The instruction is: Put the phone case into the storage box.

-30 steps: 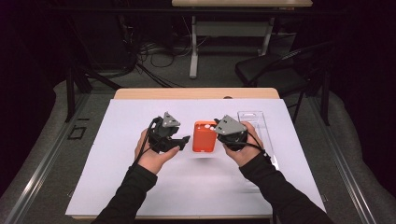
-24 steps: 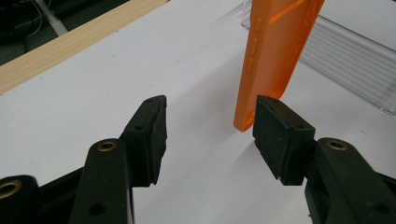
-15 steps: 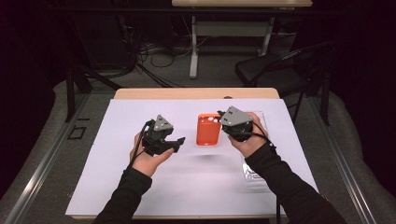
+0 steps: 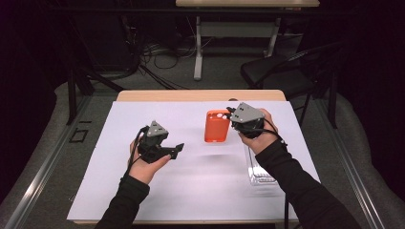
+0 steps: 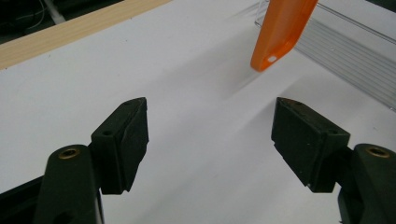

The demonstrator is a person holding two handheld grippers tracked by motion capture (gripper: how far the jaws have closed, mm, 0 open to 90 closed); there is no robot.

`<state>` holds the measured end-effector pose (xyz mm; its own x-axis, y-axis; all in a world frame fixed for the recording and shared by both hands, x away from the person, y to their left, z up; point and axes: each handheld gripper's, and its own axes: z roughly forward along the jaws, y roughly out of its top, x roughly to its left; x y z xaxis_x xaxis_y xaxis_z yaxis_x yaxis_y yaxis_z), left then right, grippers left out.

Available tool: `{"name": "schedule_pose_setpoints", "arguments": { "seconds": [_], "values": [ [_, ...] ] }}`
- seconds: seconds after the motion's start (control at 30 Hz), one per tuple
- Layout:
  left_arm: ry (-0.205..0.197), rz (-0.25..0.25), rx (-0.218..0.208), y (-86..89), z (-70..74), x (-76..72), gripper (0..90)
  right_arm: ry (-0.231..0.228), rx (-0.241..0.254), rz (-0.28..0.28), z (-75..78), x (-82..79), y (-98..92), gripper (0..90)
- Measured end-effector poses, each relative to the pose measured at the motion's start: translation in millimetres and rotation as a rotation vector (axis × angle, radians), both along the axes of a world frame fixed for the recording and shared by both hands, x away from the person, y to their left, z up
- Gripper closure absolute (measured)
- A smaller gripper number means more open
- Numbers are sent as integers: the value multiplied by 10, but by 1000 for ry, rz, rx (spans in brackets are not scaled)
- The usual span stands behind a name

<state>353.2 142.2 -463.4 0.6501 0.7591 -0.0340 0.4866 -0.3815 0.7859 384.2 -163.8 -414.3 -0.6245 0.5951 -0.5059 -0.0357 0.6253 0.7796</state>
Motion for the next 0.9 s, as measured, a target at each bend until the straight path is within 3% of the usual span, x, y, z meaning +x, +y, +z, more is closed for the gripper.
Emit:
{"name": "schedule_pose_setpoints", "arguments": {
  "seconds": [0.37,0.63,0.9],
  "values": [
    [-2,17,-13,147,-54,-58,236,-40,-3,-29,131,84,-195,804],
    [16,9,-74,249,-119,-101,199,-52,-17,-62,188,147,-343,804],
    [26,16,-87,340,-111,-124,200,-58,-23,-78,211,207,-429,804]
  ]
}}
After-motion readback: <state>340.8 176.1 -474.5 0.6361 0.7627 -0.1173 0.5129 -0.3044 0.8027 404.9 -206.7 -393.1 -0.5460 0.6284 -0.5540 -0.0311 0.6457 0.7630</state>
